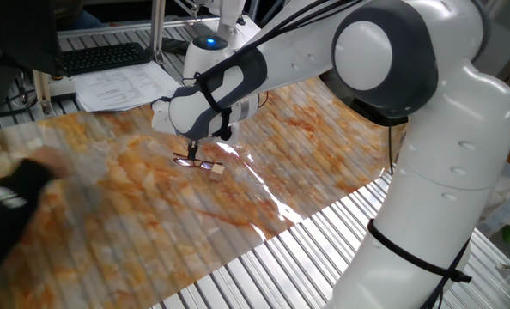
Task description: Unfold the leg of the glasses (with one hand)
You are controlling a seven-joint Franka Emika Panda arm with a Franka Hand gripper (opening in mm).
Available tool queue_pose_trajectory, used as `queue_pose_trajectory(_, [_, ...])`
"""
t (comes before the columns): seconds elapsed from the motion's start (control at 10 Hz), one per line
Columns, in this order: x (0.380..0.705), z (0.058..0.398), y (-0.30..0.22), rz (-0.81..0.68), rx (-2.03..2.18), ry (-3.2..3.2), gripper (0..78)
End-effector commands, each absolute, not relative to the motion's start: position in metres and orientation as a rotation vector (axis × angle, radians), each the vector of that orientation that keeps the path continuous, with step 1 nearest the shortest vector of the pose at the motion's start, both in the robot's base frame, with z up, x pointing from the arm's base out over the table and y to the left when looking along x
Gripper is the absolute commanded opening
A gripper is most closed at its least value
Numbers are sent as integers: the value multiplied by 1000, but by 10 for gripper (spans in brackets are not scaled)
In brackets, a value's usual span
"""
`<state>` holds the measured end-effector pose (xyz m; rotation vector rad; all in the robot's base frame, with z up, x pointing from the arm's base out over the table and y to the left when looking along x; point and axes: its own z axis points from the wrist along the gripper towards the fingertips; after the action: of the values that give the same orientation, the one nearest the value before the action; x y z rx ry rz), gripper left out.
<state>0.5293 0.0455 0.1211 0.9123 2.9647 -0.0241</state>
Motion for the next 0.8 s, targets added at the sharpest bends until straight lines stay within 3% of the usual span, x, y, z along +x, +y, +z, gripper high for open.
queue_pose_trajectory(0.1, [541, 108, 36, -39, 673, 3023, 0])
queue_pose_trajectory(0.8, [560, 106, 40, -57, 497, 3073, 0])
